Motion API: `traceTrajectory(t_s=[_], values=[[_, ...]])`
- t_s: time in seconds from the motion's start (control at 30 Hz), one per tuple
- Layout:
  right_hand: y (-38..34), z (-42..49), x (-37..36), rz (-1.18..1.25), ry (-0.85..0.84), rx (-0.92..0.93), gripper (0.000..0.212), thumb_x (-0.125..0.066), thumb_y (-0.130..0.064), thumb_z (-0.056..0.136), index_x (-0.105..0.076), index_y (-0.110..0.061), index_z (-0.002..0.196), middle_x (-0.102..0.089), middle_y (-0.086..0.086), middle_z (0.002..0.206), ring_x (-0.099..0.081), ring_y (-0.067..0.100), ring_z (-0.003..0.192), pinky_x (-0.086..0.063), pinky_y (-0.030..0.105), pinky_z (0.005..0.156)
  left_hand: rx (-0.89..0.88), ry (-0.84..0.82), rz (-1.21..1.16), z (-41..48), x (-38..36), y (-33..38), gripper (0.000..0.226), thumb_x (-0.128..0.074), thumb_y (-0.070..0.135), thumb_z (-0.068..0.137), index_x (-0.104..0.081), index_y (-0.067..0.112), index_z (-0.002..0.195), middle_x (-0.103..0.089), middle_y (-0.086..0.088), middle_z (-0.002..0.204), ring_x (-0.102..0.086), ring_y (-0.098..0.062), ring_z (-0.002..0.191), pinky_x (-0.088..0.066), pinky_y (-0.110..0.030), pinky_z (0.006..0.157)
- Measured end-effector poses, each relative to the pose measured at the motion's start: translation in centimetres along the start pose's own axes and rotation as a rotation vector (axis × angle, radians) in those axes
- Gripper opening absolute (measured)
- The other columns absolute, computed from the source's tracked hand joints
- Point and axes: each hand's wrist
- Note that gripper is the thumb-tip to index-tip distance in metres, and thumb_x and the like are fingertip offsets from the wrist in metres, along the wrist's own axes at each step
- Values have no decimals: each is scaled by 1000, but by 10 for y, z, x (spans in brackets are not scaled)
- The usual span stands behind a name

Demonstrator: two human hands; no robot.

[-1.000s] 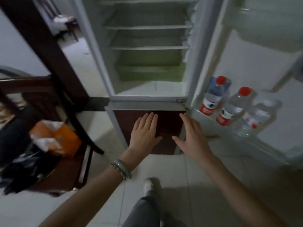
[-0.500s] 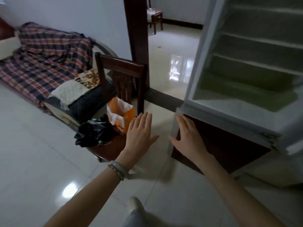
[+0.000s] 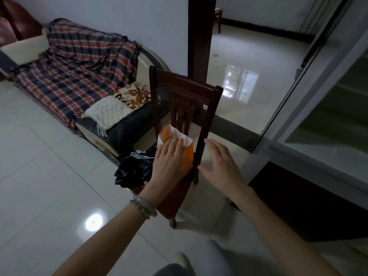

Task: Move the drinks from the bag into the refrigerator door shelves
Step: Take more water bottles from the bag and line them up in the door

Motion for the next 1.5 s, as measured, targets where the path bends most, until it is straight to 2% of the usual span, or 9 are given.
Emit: traceTrajectory(t_s=[0.13, 0.27, 0.37, 0.7, 0.9, 1.03, 1.3, 1.43, 1.5], values=[[7, 38, -19, -6, -30, -10, 75, -69, -27, 80, -28, -14, 141, -35, 9, 144, -30, 21, 133, -33, 31, 105, 16, 0, 28, 23, -16, -23, 77, -82, 41, 66, -52, 7, 128, -59, -12, 127, -57, -29, 116, -47, -40, 95], [20, 85, -39, 0, -64, 1, 72, -68, -28, 81, -29, -14, 140, -35, 8, 144, -30, 20, 133, -25, 22, 99, 46, -67, -11, 57, -38, -51, 79, -68, 50, 71, -48, 3, 132, -56, -16, 130, -54, -32, 119, -45, -43, 97], [36, 127, -55, 14, -95, -8, 71, -67, -29, 81, -31, -12, 140, -36, 8, 143, -31, 19, 132, -25, 21, 98, 69, -104, -7, 92, -56, -74, 85, -80, 46, 63, -51, 2, 129, -59, -17, 127, -58, -33, 115, -48, -43, 93], [110, 248, -116, 108, -270, -38, 67, -71, -19, 79, -38, -4, 135, -43, 15, 137, -35, 26, 130, -32, 32, 103, 103, -304, 32, 209, -131, -137, 72, -71, 41, 72, -52, -2, 127, -57, -21, 127, -56, -35, 116, -45, -46, 96], [132, 278, -177, 129, -372, -56, 63, -71, -17, 78, -42, -5, 132, -47, 14, 132, -40, 27, 125, -37, 32, 100, 25, -536, 56, 246, -190, -163, 71, -47, 41, 93, -17, 8, 148, -21, -12, 155, -17, -27, 143, -9, -41, 116], [142, 285, -220, 155, -410, -88, 64, -71, -13, 77, -41, -8, 133, -48, 11, 130, -42, 24, 122, -35, 25, 94, -71, -615, 41, 252, -234, -180, 63, -54, 35, 91, -30, 12, 144, -32, -8, 151, -21, -28, 142, -6, -46, 116], [147, 282, -337, 144, -529, -215, 51, -67, -16, 80, -49, -8, 127, -49, 12, 130, -45, 26, 122, -44, 40, 98, -108, -720, 223, 236, -289, -235, 60, -52, 35, 88, -40, 11, 141, -33, -10, 151, -18, -28, 143, -4, -50, 117], [144, 289, -389, 86, -625, -223, 45, -61, -14, 83, -47, -6, 125, -49, 14, 128, -48, 30, 117, -42, 39, 96, -123, -696, 195, 221, -305, -251, 58, -33, 26, 93, -23, 10, 148, -12, -10, 158, 0, -29, 145, 13, -49, 111], [147, 293, -416, 61, -690, -247, 45, -58, -16, 86, -44, -7, 128, -47, 16, 130, -46, 32, 117, -39, 41, 96, -108, -672, 182, 216, -311, -254, 58, -33, 27, 93, -25, 8, 147, -13, -11, 157, -1, -29, 145, 10, -50, 113]])
Point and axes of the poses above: each hand's wrist, its own z-axis towards the middle knuckle, its own x-axis out of the back of the hand, y = z × x
